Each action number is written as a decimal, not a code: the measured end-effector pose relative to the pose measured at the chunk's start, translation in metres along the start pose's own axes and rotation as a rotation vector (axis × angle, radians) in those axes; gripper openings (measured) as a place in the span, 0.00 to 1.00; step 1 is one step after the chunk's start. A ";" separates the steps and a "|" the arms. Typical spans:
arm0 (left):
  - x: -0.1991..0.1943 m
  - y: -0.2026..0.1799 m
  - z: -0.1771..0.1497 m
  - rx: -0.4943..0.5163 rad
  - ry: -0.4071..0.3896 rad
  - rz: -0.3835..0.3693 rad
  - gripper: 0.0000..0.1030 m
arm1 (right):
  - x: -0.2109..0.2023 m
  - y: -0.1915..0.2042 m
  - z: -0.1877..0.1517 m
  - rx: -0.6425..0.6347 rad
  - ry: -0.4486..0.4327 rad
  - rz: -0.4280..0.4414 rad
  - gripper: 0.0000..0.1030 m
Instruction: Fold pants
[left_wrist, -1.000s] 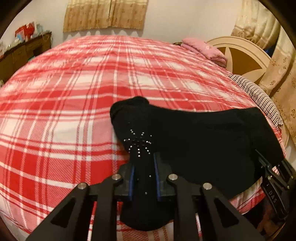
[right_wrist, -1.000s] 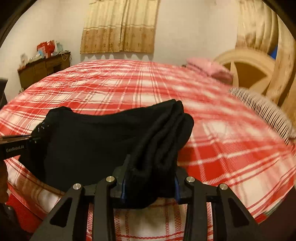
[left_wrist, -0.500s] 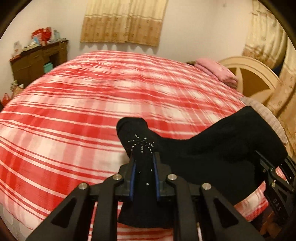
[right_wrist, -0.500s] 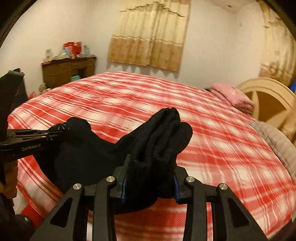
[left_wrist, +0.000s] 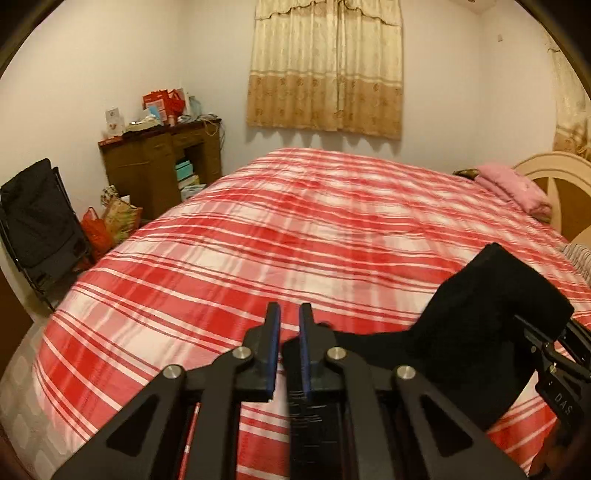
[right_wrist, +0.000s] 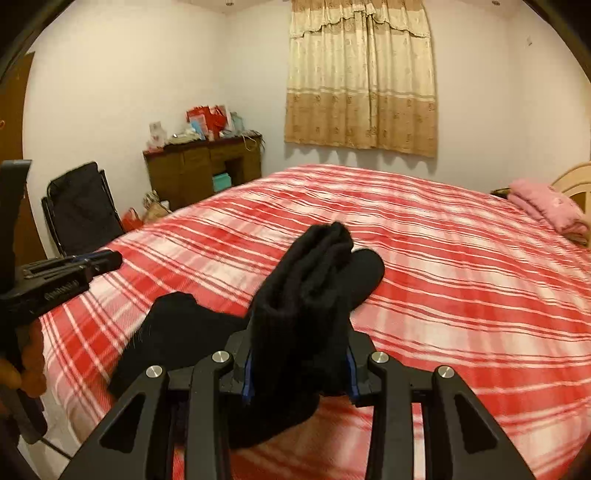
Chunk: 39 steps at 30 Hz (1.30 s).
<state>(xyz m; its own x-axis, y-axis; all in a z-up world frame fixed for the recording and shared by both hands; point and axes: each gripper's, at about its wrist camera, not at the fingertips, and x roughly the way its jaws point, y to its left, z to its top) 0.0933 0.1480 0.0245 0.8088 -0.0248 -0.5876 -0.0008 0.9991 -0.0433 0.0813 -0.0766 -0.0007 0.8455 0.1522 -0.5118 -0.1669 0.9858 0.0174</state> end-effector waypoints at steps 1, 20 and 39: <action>0.005 0.006 -0.001 -0.011 0.025 0.014 0.11 | 0.007 0.000 -0.002 0.002 0.013 -0.010 0.36; 0.027 -0.011 -0.053 -0.023 0.179 -0.083 0.12 | -0.013 -0.129 -0.092 0.383 0.225 0.017 0.81; 0.006 -0.061 -0.082 0.084 0.162 0.034 0.49 | 0.000 -0.053 -0.071 0.135 0.197 -0.015 0.51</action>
<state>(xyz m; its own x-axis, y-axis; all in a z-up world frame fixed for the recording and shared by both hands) 0.0497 0.0836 -0.0425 0.7036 0.0101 -0.7105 0.0284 0.9987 0.0423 0.0544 -0.1341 -0.0622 0.7301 0.1335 -0.6702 -0.0743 0.9904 0.1164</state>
